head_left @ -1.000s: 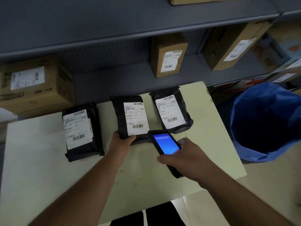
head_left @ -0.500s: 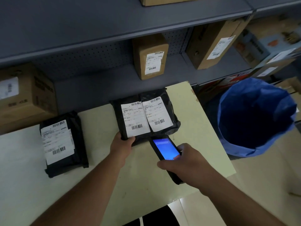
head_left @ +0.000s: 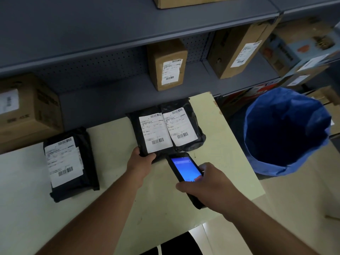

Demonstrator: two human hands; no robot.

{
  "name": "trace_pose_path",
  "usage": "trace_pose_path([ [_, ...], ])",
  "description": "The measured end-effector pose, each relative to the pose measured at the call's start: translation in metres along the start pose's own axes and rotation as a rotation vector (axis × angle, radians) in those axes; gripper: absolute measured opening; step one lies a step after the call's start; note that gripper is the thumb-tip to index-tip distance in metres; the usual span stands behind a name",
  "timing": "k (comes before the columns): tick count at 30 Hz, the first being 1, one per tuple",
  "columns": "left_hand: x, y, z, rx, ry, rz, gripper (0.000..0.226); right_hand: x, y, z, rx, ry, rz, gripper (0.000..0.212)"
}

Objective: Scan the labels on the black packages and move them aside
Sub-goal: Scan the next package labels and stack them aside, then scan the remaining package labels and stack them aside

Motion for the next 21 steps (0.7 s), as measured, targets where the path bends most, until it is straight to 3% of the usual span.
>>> trace_pose_path([
  [6,-0.001,0.005,0.027,-0.007,-0.037,0.021,0.083,-0.007,0.015,-0.020,-0.007,0.036,0.026,0.059],
  [21,-0.013,0.015,0.148,-0.002,-0.139,-0.012,0.075,-0.034,0.063,-0.091,-0.083,0.131,0.106,0.057],
])
Point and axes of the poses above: each hand's wrist, its own x-axis towards the middle knuckle, its own z-axis out of the back of the hand, y = z × x, the point moved 7 cm from there along x, towards the middle knuckle, and after that the axes turned 2 degrees about -y, right-handed, at the moved point
